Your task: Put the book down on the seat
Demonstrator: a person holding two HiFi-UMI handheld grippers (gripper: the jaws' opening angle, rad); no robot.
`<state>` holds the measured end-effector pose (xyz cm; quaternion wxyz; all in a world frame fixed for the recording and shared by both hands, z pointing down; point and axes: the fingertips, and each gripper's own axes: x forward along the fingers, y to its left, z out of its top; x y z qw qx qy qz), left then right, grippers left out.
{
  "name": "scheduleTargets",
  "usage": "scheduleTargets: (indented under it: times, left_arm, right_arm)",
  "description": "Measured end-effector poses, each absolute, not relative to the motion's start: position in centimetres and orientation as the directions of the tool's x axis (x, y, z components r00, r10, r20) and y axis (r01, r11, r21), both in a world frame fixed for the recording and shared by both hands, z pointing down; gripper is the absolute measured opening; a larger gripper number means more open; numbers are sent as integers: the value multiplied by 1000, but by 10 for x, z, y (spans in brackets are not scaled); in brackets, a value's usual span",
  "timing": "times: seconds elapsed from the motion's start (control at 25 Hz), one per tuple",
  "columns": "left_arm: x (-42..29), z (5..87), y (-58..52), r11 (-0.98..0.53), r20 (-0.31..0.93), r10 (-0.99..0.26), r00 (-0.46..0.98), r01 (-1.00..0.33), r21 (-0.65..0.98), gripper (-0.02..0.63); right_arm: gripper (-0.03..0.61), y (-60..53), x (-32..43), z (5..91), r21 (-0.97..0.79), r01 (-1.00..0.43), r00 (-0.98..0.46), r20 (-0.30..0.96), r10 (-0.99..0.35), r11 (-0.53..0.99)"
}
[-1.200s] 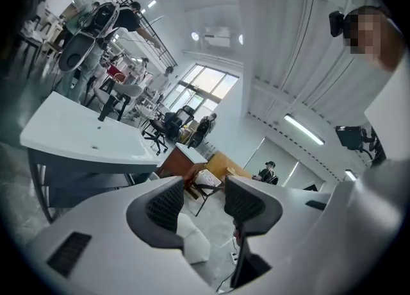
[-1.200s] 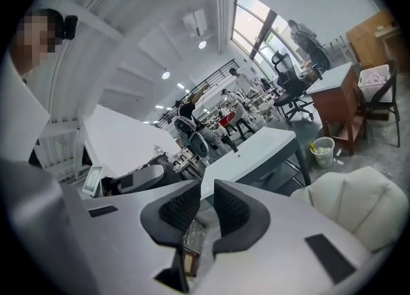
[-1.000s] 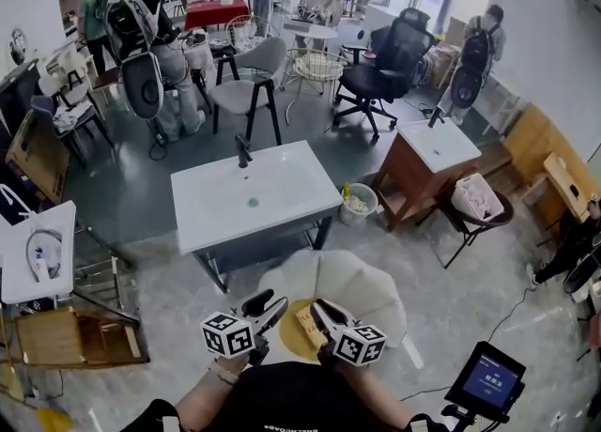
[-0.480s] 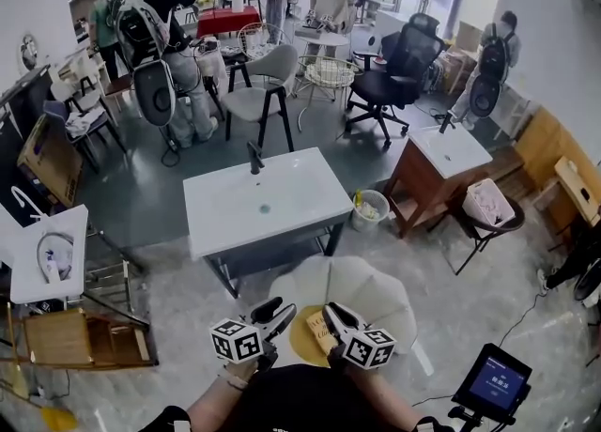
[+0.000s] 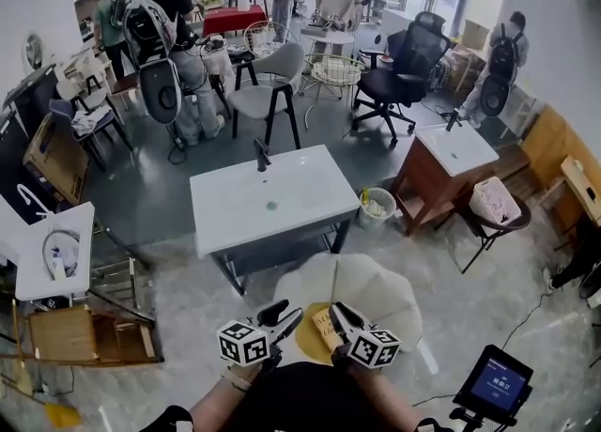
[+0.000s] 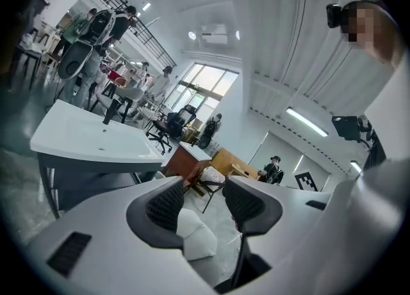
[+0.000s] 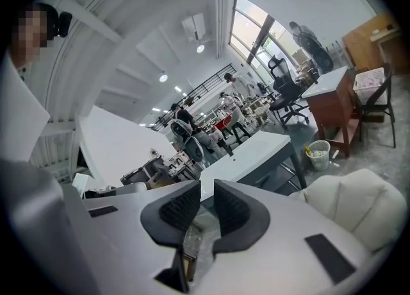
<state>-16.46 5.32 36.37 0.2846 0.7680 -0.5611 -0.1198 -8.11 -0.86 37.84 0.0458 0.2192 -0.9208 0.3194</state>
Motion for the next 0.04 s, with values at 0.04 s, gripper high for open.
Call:
scheduleTargets:
  times: [0.04]
  left_arm:
    - [-163,364,53,-211,142,-929,342,-804,556,212]
  right_arm:
    - [80,-10,-81,378,-568,-431,-901,222,-374,701]
